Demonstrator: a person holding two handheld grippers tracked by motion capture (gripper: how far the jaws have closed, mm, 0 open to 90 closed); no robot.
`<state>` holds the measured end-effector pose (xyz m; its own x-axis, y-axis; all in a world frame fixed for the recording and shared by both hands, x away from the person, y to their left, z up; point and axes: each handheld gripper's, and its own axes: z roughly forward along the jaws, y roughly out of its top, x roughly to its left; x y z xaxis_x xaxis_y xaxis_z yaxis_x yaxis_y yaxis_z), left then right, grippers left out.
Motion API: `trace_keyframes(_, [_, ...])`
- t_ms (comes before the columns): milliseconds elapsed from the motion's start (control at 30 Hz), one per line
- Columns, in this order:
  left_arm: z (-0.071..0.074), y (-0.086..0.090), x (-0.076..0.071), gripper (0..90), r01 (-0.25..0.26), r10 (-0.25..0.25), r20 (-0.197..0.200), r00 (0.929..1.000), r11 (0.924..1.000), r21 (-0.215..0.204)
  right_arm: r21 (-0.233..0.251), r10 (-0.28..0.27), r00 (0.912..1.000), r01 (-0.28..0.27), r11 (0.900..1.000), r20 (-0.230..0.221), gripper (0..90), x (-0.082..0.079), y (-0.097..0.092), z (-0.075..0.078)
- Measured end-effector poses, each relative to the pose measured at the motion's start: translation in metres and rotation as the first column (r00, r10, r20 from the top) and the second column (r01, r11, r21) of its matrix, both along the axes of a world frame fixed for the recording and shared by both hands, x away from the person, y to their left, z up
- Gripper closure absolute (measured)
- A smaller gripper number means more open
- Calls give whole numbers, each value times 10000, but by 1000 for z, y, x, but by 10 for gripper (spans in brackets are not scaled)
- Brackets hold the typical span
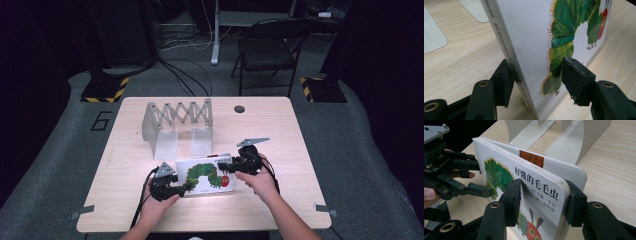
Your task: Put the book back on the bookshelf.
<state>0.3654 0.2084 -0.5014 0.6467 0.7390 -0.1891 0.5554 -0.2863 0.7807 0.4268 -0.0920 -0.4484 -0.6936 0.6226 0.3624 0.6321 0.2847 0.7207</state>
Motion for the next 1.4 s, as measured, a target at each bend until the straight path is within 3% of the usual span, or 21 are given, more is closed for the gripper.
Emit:
trace_keyframes(333, [5, 7, 0, 480, -325, 326, 202, 9993, 9994, -79, 24, 252, 9995, -253, 9997, 207, 525, -4, 5, 7])
trace_keyframes(400, [7, 7, -1, 489, -419, 421, 393, 9983, 9991, -74, 33, 291, 9982, -293, 9996, 519, 505, -5, 7, 9])
trace_keyframes(667, [9, 8, -4, 514, -329, 273, 933, 9953, 9977, 592, -41, 482, 9981, -481, 9988, 376, 468, -4, 9, 7])
trace_keyframes(833, [7, 4, -7, 544, -92, -35, 1110, 9938, 9934, 1142, -192, 634, 9973, -627, 9978, 366, 404, -4, 11, 4])
trace_keyframes(1067, [6, 3, -10, 562, -18, -138, 1286, 9916, 9927, 1209, -35, 629, 9977, -628, 9980, 237, 388, -4, 7, 1])
trace_keyframes(1267, [9, 4, -14, 586, 217, -387, 1369, 9898, 9920, 1240, -225, 529, 9984, -525, 9984, 175, 384, -2, 1, -5])
trace_keyframes(1400, [14, 1, -22, 599, 607, -818, 1494, 9854, 9882, 1409, -332, 390, 9992, -389, 9987, 39, 379, 0, -3, -8])
